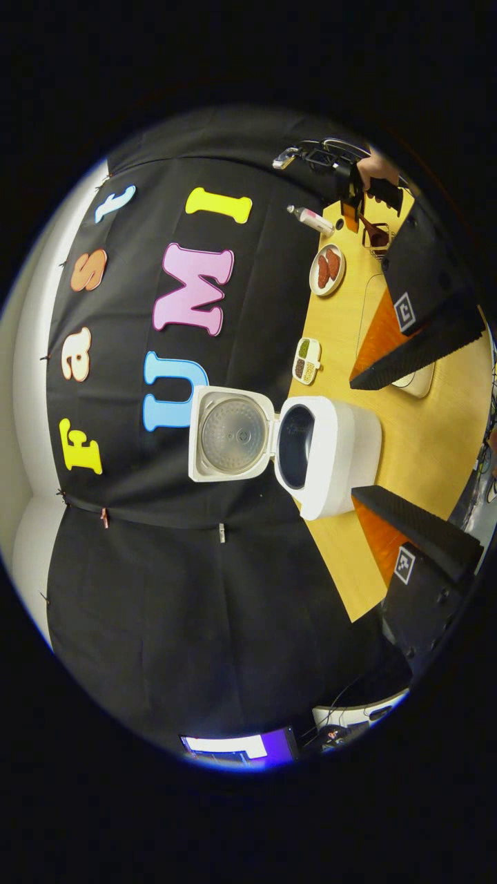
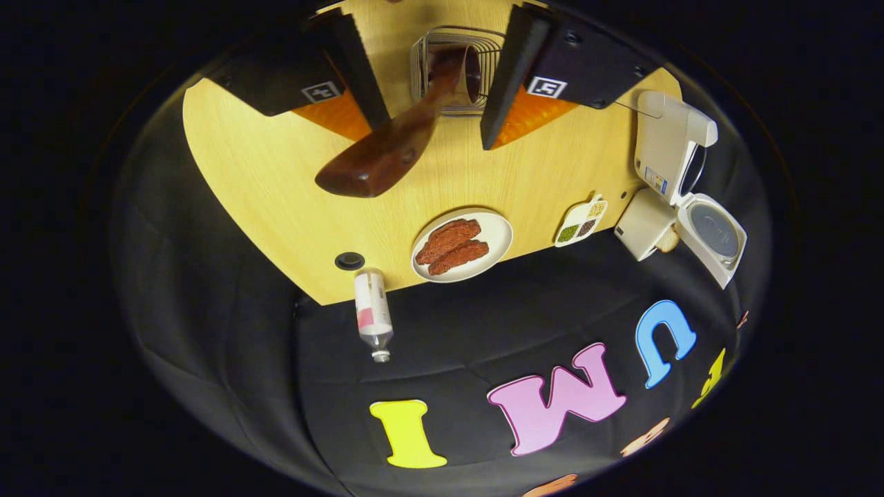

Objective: Close the left gripper, press the button to open the rice cooker; take a wooden spoon from the chopstick holder with the right hand, scoop a spoonful of rice and pour it into the rice cooker, then put the wooden spoon back into the chopstick holder.

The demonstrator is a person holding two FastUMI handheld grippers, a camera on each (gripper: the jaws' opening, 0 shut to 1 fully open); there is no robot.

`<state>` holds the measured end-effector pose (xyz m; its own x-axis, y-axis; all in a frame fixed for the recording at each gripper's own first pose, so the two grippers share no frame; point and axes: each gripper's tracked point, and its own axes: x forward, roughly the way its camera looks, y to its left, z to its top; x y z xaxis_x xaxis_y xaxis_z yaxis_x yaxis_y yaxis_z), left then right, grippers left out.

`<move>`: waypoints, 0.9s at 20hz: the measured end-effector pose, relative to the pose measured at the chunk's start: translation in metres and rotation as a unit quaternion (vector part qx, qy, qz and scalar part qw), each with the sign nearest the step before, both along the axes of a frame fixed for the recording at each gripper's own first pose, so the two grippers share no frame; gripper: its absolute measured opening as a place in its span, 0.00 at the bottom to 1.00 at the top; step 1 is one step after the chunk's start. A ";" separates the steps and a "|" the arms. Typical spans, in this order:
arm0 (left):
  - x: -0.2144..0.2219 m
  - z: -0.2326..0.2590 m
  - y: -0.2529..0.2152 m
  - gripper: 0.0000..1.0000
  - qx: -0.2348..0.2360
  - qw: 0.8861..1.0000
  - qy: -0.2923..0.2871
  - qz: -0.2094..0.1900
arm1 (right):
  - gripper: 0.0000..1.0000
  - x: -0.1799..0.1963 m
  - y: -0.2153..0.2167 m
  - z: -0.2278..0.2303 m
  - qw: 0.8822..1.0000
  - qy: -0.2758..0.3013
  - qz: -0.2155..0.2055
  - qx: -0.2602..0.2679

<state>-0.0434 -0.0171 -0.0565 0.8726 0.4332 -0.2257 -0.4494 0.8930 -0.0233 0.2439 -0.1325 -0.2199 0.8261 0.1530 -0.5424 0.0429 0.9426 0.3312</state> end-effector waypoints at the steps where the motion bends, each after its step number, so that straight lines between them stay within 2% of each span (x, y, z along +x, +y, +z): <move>1: 0.000 -0.002 -0.001 0.96 -0.002 1.000 0.002 0.002 | 0.60 0.002 -0.001 0.000 1.000 -0.001 -0.002 0.006; 2: 0.000 -0.004 -0.002 0.96 -0.004 1.000 0.003 0.002 | 0.55 0.004 -0.002 0.002 1.000 -0.006 -0.005 0.011; 4: 0.001 -0.002 -0.008 0.96 -0.009 1.000 -0.005 -0.006 | 0.30 0.004 -0.006 0.003 1.000 -0.008 -0.012 0.013; 7: 0.003 -0.005 -0.012 0.96 -0.012 1.000 -0.008 -0.012 | 0.24 -0.001 0.002 0.008 0.999 -0.003 0.001 0.035; 11: 0.004 -0.008 -0.019 0.96 -0.014 1.000 -0.009 -0.023 | 0.17 -0.007 0.007 0.023 0.999 -0.024 0.016 0.030; 18: 0.001 -0.017 -0.009 0.96 -0.050 0.998 -0.018 -0.029 | 0.17 -0.023 -0.001 0.085 0.997 -0.077 0.009 0.026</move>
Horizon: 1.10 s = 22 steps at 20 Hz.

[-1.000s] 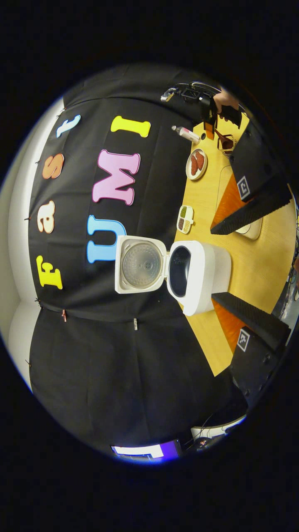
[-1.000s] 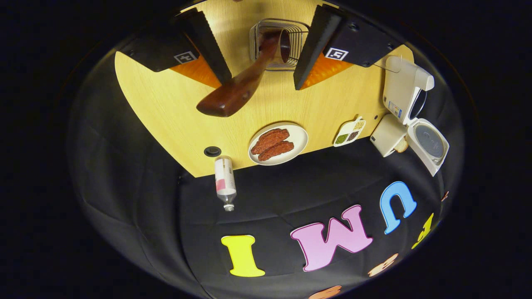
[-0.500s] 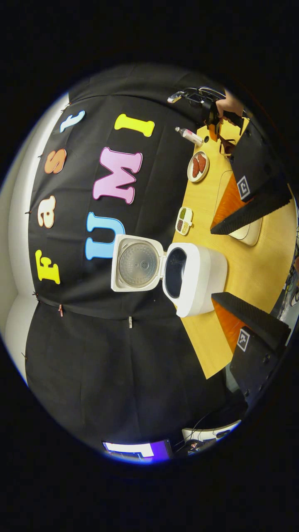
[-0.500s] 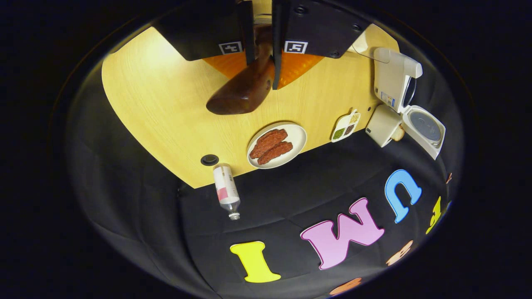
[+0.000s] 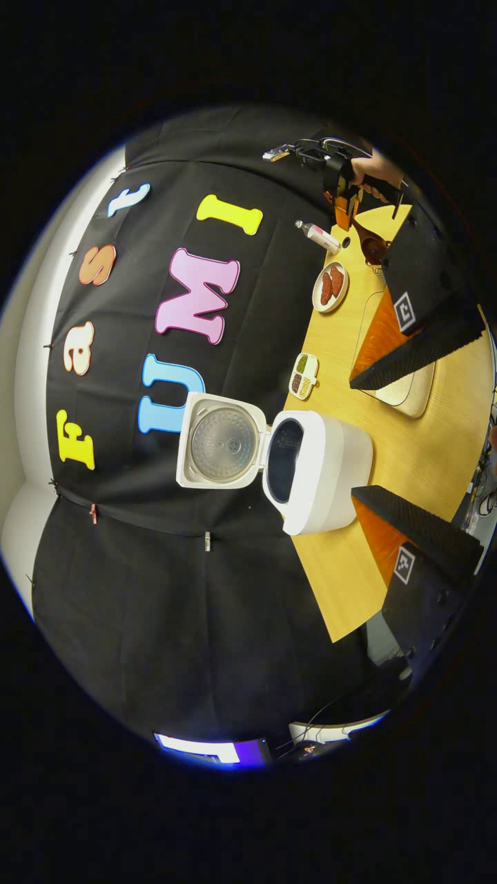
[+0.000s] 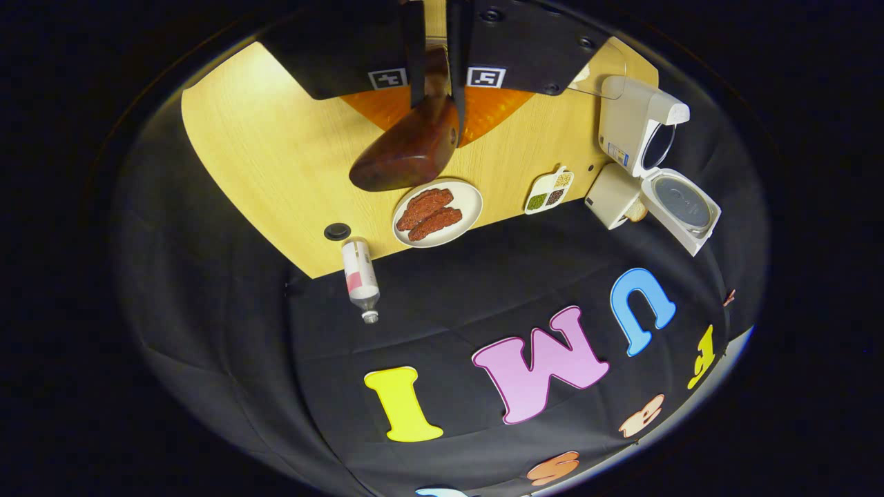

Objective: Close the left gripper, press the button to open the rice cooker; take a wooden spoon from the chopstick holder with the right hand, scoop a spoonful of rice and pour it into the rice cooker, then put the wooden spoon back into the chopstick holder.

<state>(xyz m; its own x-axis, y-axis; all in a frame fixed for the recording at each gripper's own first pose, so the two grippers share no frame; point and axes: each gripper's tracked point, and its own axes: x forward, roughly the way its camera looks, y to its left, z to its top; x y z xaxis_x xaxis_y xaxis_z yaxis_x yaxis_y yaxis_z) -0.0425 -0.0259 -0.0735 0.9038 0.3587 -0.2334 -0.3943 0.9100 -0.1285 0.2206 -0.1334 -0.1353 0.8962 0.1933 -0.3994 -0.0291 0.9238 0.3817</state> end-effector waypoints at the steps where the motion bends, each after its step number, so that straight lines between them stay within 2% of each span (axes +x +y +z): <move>1: -0.001 0.000 0.003 0.96 -0.002 1.000 -0.001 0.000 | 0.17 -0.004 -0.001 0.012 1.000 -0.011 -0.001 -0.001; 5: -0.008 -0.002 0.016 0.95 -0.005 1.000 -0.001 -0.010 | 0.17 -0.024 0.005 0.052 0.999 -0.041 -0.001 -0.001; 9: -0.012 -0.008 0.034 0.95 -0.011 1.000 0.005 -0.027 | 0.17 -0.043 0.028 0.075 0.999 -0.042 -0.001 0.027; 13: -0.016 -0.011 0.068 0.95 0.004 1.000 0.006 -0.030 | 0.16 -0.058 0.061 0.092 0.998 -0.058 0.001 0.018; 18: -0.019 -0.024 0.106 0.95 -0.018 0.999 0.013 -0.035 | 0.17 -0.073 0.121 0.085 0.998 -0.049 0.009 0.033; 22: -0.023 -0.038 0.133 0.95 -0.027 0.999 0.022 -0.026 | 0.17 -0.079 0.165 0.052 0.999 -0.040 0.032 0.001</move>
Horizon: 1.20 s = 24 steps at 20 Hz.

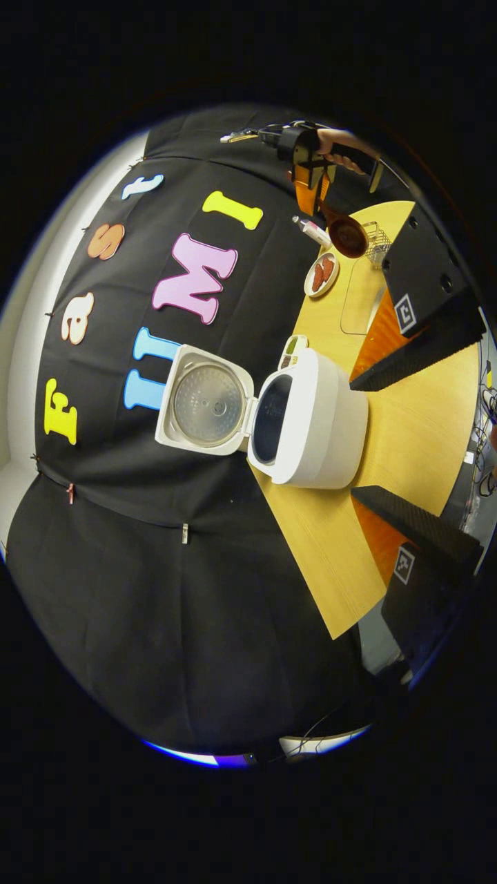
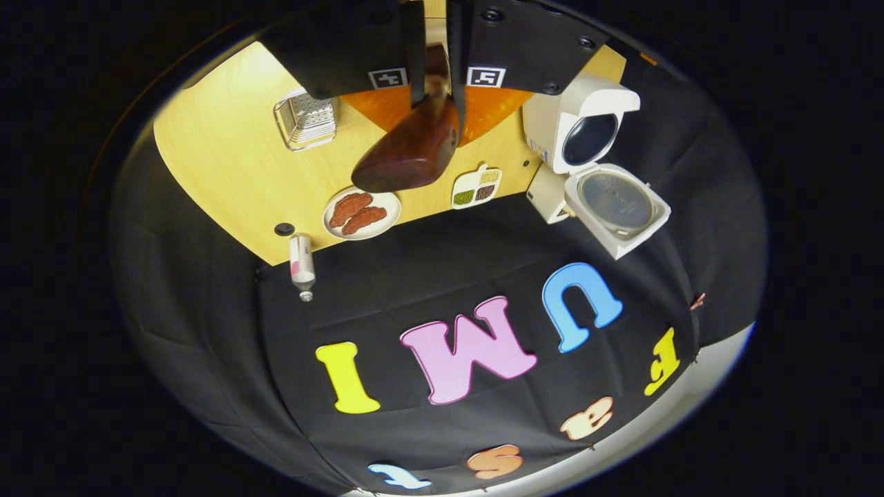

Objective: Close the left gripper, press the button to open the rice cooker; take a wooden spoon from the chopstick holder with the right hand, scoop a spoonful of rice and pour it into the rice cooker, then put the wooden spoon back into the chopstick holder.

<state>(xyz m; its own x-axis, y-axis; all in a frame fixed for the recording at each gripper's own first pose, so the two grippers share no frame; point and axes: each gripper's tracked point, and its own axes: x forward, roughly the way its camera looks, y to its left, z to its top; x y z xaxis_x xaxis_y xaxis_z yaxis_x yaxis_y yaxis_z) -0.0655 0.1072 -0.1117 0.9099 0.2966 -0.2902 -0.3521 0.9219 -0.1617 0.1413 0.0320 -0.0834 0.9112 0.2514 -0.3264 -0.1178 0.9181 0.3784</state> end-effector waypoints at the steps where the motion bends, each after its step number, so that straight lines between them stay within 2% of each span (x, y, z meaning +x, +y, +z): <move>1: -0.001 -0.005 0.009 0.95 0.007 1.000 0.006 0.003 | 0.17 -0.002 0.009 -0.013 1.000 0.003 0.005 -0.013; 4: -0.005 -0.014 0.025 0.95 0.011 1.000 0.017 -0.001 | 0.17 -0.005 0.028 -0.052 0.999 0.023 0.013 -0.033; 7: -0.008 -0.024 0.043 0.95 0.013 1.000 0.027 -0.001 | 0.17 -0.005 0.032 -0.079 0.998 0.040 0.000 -0.038; 14: 0.001 -0.027 0.057 0.95 0.005 0.999 0.029 -0.018 | 0.16 -0.015 0.040 -0.098 0.997 0.025 -0.014 -0.072; 20: 0.017 -0.023 0.052 0.95 0.003 0.999 0.022 -0.048 | 0.17 -0.045 0.086 -0.109 0.998 0.049 0.005 -0.048; 24: 0.019 -0.022 0.052 0.95 0.000 0.998 0.018 -0.057 | 0.17 -0.050 0.107 -0.111 0.996 0.087 -0.004 0.017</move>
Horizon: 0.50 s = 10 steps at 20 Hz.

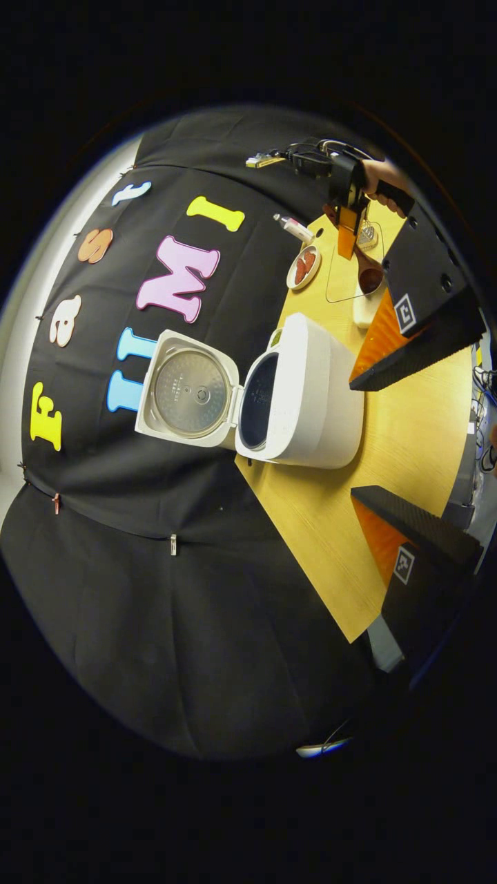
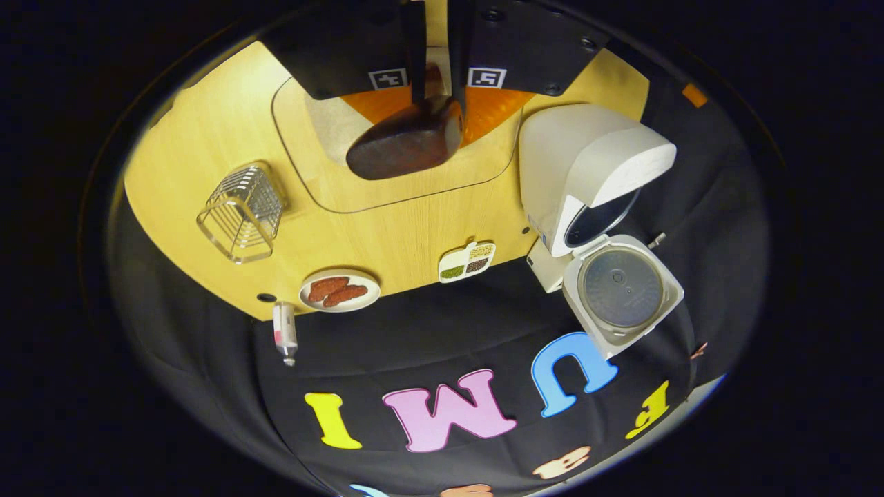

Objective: Close the left gripper, press the button to open the rice cooker; take a wooden spoon from the chopstick holder with the right hand, scoop a spoonful of rice and pour it into the rice cooker, then put the wooden spoon back into the chopstick holder.

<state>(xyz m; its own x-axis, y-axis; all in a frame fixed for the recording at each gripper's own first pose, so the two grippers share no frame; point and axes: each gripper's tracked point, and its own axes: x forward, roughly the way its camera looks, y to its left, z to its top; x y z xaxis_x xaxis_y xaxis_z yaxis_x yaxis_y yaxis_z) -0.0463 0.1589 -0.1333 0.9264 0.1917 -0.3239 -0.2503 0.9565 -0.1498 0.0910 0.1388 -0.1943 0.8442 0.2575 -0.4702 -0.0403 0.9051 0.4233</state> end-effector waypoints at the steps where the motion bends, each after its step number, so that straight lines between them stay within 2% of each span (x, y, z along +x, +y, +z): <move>1: 0.000 0.000 0.001 0.95 0.000 1.000 0.000 -0.001 | 0.17 0.001 0.001 0.001 1.000 0.008 -0.006 0.016; 5: -0.001 -0.001 0.005 0.95 -0.004 1.000 0.000 -0.002 | 0.17 0.002 -0.001 0.001 0.997 0.037 -0.030 0.066; 10: -0.002 -0.001 0.008 0.95 -0.008 1.000 0.000 0.000 | 0.17 0.003 -0.007 0.009 0.987 0.067 -0.058 0.135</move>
<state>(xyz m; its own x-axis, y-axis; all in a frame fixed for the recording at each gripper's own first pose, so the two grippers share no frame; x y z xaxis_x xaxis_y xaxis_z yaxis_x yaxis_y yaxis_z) -0.0479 0.1666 -0.1343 0.9268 0.1868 -0.3259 -0.2501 0.9542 -0.1644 0.0939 0.1319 -0.1851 0.8096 0.2944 -0.5079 0.1297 0.7541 0.6438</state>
